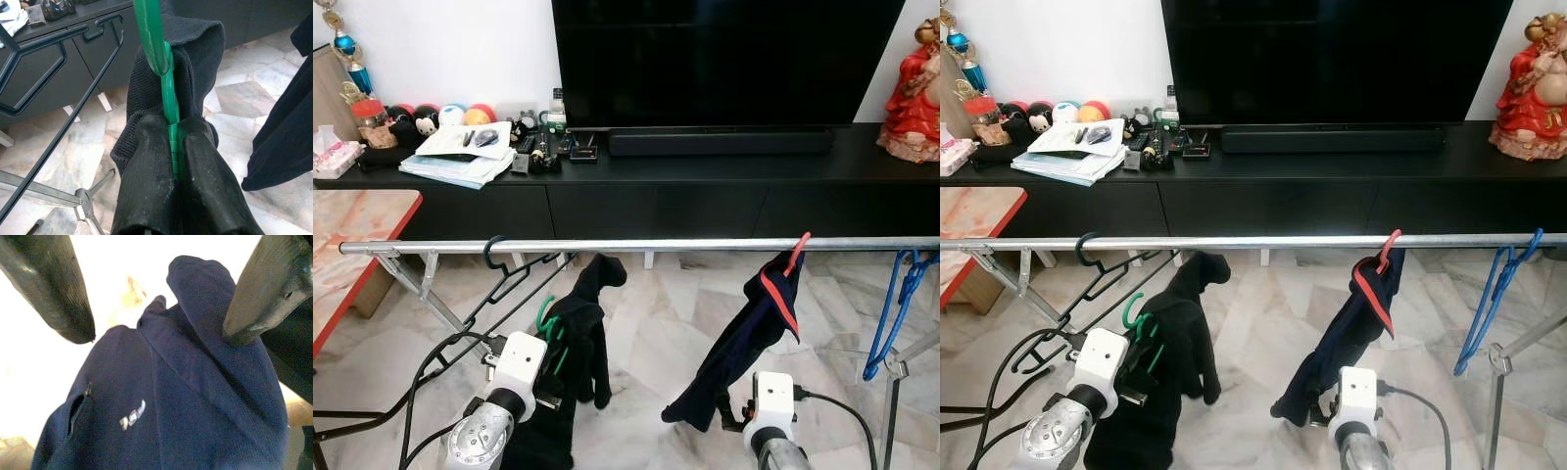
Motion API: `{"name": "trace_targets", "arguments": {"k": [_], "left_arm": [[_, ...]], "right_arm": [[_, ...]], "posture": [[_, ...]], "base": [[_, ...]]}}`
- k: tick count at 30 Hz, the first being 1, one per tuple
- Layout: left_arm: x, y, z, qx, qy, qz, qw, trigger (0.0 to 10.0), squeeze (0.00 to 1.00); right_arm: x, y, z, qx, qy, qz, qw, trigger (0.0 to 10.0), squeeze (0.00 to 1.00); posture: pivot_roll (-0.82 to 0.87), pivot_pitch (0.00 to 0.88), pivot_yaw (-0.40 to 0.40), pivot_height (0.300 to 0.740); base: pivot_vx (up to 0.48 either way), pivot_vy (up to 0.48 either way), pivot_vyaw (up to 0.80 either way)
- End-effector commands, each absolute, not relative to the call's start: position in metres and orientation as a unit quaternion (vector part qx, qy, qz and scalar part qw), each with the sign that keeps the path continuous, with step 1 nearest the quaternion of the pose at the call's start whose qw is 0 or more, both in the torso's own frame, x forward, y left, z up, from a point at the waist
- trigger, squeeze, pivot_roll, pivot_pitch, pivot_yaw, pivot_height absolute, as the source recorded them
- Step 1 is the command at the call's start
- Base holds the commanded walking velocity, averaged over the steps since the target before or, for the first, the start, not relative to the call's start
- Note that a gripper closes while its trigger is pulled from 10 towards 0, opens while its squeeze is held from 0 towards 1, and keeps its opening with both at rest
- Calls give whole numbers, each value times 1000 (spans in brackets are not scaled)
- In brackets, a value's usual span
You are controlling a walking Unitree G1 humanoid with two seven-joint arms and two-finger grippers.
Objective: Hang hanger
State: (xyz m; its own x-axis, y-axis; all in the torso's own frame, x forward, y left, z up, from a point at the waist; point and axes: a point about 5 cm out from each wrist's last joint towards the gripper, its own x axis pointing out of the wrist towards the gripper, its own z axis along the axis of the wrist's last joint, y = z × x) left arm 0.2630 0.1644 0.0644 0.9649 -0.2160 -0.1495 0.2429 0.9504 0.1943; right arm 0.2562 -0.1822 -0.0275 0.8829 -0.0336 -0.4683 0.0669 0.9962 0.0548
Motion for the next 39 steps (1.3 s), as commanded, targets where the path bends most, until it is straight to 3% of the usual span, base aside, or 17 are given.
{"name": "trace_targets", "arguments": {"k": [1, 10, 12, 22, 29, 39], "left_arm": [[264, 165, 73, 101, 46, -115, 987, 10000, 0], [267, 167, 76, 100, 46, -110, 988, 10000, 0], [268, 168, 76, 100, 47, -108, 988, 10000, 0], [271, 166, 81, 96, 40, -104, 989, 10000, 0], [271, 167, 79, 99, 47, -111, 988, 10000, 0], [270, 166, 79, 95, 51, -113, 988, 10000, 0]], "right_arm": [[254, -182, -29, 42, 238, -37, 970, 10000, 0], [242, -181, -40, 45, 272, -41, 960, 10000, 0], [221, -185, -57, 13, 325, -42, 945, 10000, 0], [154, -205, -92, 11, 448, -104, 888, 10000, 0], [147, -214, -93, 13, 450, -124, 885, 10000, 0], [152, -203, -93, 0, 449, -91, 889, 10000, 0]], "posture": [[69, 0, 55, 740], [70, 20, 56, 740], [72, 31, 54, 740], [90, 44, 52, 740], [84, 61, 59, 740], [89, 66, 59, 740]], "base": [[0, 0, 0], [0, 0, 0], [0, 0, 0], [0, 0, 0], [0, 0, 0], [-218, 0, 0]]}}
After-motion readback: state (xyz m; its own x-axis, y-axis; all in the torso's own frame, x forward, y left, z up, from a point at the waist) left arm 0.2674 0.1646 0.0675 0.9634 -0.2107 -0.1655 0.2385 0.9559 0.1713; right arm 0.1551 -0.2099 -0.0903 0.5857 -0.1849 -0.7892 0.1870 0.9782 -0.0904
